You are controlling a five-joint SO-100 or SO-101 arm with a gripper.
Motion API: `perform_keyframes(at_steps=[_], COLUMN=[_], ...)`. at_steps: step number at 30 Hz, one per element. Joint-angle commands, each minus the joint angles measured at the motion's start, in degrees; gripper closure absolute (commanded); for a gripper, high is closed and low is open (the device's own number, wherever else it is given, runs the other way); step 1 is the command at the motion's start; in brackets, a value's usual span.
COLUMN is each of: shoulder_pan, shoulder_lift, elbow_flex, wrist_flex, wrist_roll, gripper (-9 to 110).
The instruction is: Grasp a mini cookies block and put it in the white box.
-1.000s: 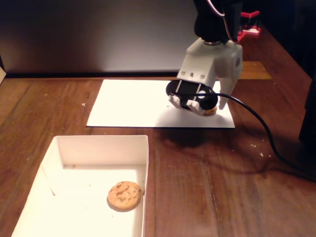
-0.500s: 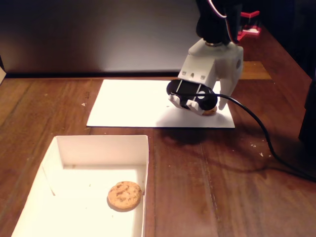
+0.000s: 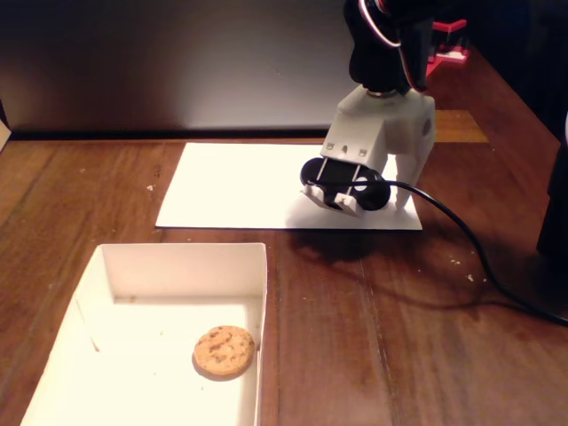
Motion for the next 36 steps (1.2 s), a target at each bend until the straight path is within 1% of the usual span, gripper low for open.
perform_keyframes(at_steps=[1, 10, 14, 18, 22, 36], shoulder_pan=[0.97, 1.67, 1.67, 1.67, 1.67, 2.02], shoulder_lift=[0.53, 0.0, -0.09, -0.26, -0.26, 1.05], elbow_flex=[-1.76, -2.11, -1.93, -1.76, -1.67, -1.93], wrist_flex=[-0.09, -0.44, -0.88, -1.32, -1.58, -2.02], wrist_roll=[0.44, 0.7, 0.97, 0.97, 0.97, -0.35], gripper=[64, 67, 73, 76, 81, 82])
